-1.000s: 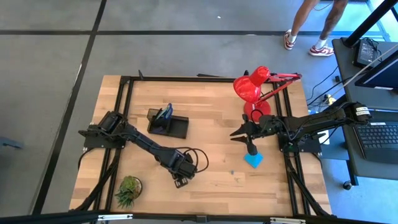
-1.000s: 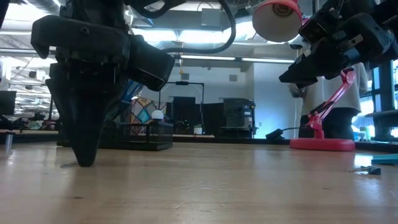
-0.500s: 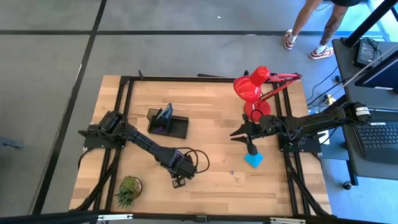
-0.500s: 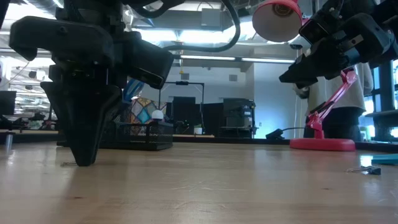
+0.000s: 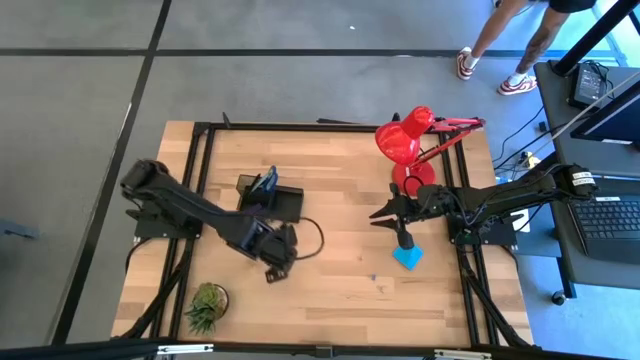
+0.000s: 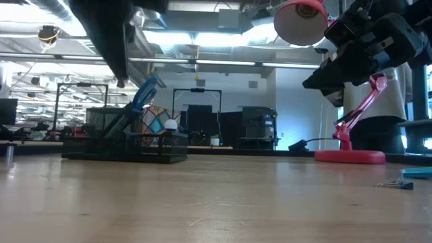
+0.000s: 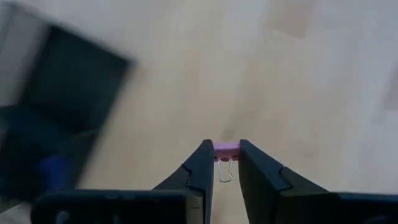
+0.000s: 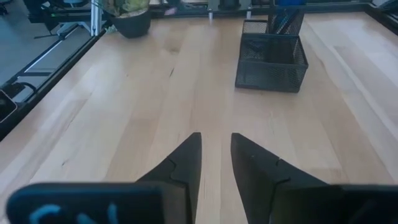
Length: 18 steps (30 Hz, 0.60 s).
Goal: Pick and place office supplies into organizer
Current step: Put the pink binder clip into the black desk organizer
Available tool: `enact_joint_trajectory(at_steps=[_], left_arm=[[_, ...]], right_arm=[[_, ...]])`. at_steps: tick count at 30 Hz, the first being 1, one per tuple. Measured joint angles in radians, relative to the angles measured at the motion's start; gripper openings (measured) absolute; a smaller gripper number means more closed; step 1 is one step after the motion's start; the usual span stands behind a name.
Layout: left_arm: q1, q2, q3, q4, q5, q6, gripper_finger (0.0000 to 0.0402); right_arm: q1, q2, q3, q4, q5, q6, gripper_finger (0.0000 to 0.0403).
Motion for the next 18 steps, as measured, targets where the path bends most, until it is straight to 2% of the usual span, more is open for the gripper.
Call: enact_joint_trajectory(at_steps=[5,9,14,18], left_arm=[[0.032,-0.110,0.000,-0.207,-0.146,-0.068,0.0055],[0.096,-0.159,-0.009,-0.352,-0.193,-0.123,0.0054],[0.184,-0.206,-0.104,-0.337,-0.228,-0.037,0.0054],[0.229,-0.248,-0.215,-0.222,-0.211,0.048,0.0054]], right_arm=[[0.000,0.000,0.000,0.012,0.000,0.003,0.0091],[0.000,0.000,0.000,0.028,0.000,0.000,0.0091],[0.000,0.000,0.000,0.030,0.001,-0.001,0.0090],[0.000,0.000,0.000,0.030,0.001,-0.001,0.0091]])
